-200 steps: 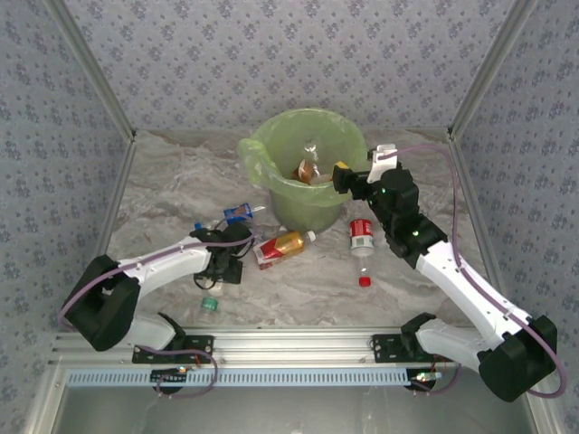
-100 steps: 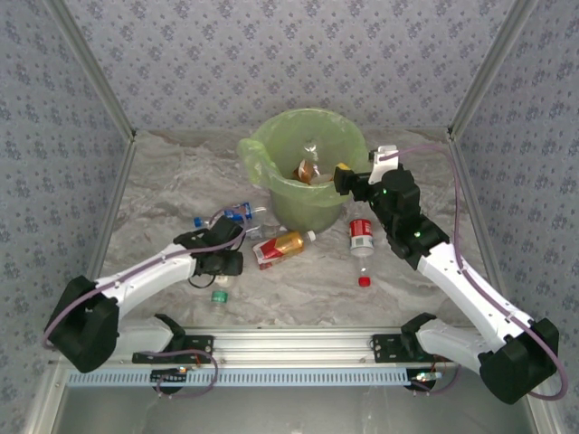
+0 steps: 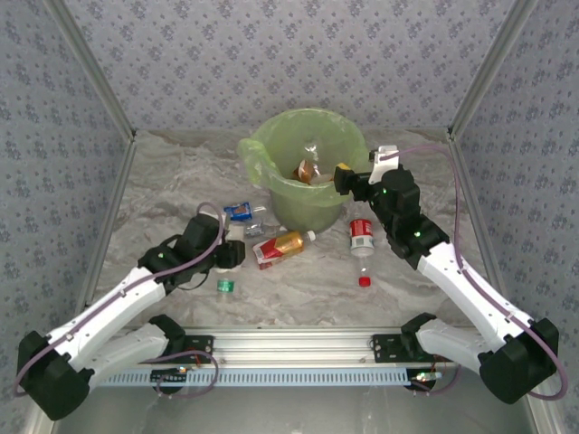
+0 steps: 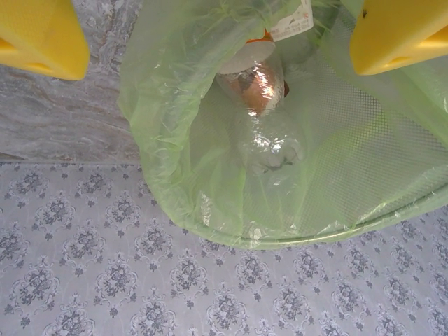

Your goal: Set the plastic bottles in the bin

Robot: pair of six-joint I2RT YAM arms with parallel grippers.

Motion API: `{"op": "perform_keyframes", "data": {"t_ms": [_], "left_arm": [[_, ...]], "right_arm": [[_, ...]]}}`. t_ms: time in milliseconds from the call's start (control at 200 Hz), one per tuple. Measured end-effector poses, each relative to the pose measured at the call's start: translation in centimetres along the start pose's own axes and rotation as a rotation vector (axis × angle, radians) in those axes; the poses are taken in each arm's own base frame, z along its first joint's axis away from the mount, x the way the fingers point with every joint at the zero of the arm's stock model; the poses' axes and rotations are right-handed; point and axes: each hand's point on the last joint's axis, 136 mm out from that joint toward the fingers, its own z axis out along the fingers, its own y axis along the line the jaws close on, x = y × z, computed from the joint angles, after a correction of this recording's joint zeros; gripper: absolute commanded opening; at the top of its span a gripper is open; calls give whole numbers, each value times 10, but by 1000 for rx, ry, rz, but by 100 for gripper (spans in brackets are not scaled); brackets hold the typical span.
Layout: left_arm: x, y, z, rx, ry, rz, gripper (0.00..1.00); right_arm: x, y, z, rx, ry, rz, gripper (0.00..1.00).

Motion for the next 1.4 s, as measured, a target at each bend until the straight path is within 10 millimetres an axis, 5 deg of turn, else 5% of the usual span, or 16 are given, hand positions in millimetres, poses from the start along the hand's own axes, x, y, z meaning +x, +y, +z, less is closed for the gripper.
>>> {"op": "perform_keyframes", "data": {"t_ms": [440,780,1124,1399], "left_arm": [[-51,-9,-22,49,-174,-41,0],[-109,-14,-38,18,-409,7,0],[-184,-50,-70,55,-579,180,0],[-224,-76,-89,129,-691,218,0]], "right_arm": [[0,4,0,-25,0,1,98],[2,38,-6,-225,16,-66,98],[-4,51,-21,-316,-3,-115,98],[-6,52,-31,-332,-3,-130,98]]}}
